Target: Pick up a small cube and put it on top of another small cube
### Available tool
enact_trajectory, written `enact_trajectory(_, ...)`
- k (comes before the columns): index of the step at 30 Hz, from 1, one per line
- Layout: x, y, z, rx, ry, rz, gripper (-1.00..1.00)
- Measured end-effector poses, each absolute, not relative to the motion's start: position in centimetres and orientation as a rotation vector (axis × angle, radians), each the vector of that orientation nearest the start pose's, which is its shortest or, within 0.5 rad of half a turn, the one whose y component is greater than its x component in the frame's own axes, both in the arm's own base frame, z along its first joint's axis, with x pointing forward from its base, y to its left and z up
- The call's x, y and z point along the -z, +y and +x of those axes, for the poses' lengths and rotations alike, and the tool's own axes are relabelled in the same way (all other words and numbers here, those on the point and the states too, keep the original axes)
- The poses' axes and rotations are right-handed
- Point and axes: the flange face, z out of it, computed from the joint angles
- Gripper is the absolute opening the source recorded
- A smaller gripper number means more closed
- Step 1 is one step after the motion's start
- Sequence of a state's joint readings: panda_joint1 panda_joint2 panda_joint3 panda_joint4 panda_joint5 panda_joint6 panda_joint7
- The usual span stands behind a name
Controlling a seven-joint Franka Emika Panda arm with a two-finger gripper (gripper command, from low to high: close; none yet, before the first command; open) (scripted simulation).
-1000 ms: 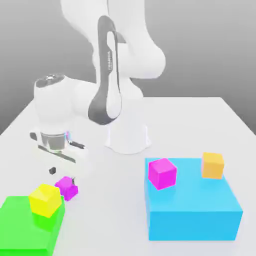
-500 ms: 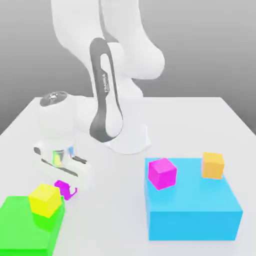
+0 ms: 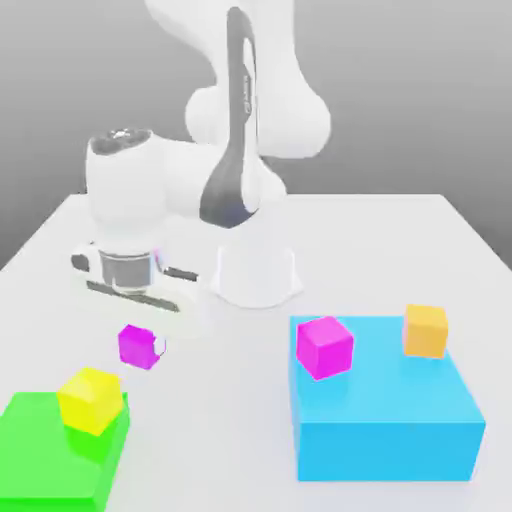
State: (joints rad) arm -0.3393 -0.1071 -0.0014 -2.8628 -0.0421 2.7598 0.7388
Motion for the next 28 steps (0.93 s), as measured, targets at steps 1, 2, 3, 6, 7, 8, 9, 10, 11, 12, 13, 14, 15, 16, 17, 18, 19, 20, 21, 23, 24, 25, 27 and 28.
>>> enact_trajectory(1,-23.1,-10.4,34.5,0.013,1.496,-2.781,-1.0)
enact_trajectory(2,-23.8,-8.9,35.2,0.015,1.419,-2.822,-1.0)
enact_trajectory(3,-24.4,-7.4,35.8,0.016,1.339,-2.862,-1.0)
enact_trajectory(6,-26.4,-2.3,37.2,0.019,1.09,-2.966,-1.0)
enact_trajectory(7,-27.0,-0.5,37.4,0.02,1.003,-2.996,-1.0)
enact_trajectory(8,-27.7,1.3,37.6,0.02,0.916,-3.023,-1.0)
enact_trajectory(9,-28.3,3.2,37.6,0.02,0.827,-3.048,-1.0)
enact_trajectory(10,-28.9,5.1,37.6,0.019,0.736,-3.069,-1.0)
enact_trajectory(11,-29.6,7.0,37.4,0.019,0.646,-3.088,-1.0)
enact_trajectory(12,-30.2,8.9,37.1,0.017,0.553,-3.104,-1.0)
enact_trajectory(13,-30.8,10.8,36.7,0.016,0.459,-3.118,-1.0)
enact_trajectory(14,-31.4,12.7,36.2,0.014,0.365,-3.128,-1.0)
enact_trajectory(15,-32.0,14.6,35.5,0.011,0.269,-3.136,-1.0)
enact_trajectory(16,-32.5,16.5,34.8,0.009,0.173,-3.14,-1.0)
enact_trajectory(17,-33.1,18.4,33.9,0.005,0.076,-3.142,-1.0)
enact_trajectory(18,-33.6,20.2,32.9,0.002,-0.019,-3.141,-1.0)
enact_trajectory(19,-33.8,21.5,32.1,-0.001,-0.093,-3.139,-1.0)
enact_trajectory(20,-33.2,22.2,31.8,-0.002,-0.129,-3.14,-1.0)
enact_trajectory(21,-32.4,22.5,31.6,-0.003,-0.147,-3.141,-1.0)
enact_trajectory(23,-30.3,22.7,31.5,-0.003,-0.16,-3.142,-1.0)
enact_trajectory(24,-29.2,22.8,31.4,-0.003,-0.164,-3.14,-1.0)
enact_trajectory(25,-28.3,22.8,31.3,-0.003,-0.167,-3.138,1.0)
enact_trajectory(27,-28.3,22.8,31.3,-0.003,-0.167,-3.138,1.0)
enact_trajectory(28,-28.3,22.8,31.3,-0.003,-0.167,-3.138,1.0)
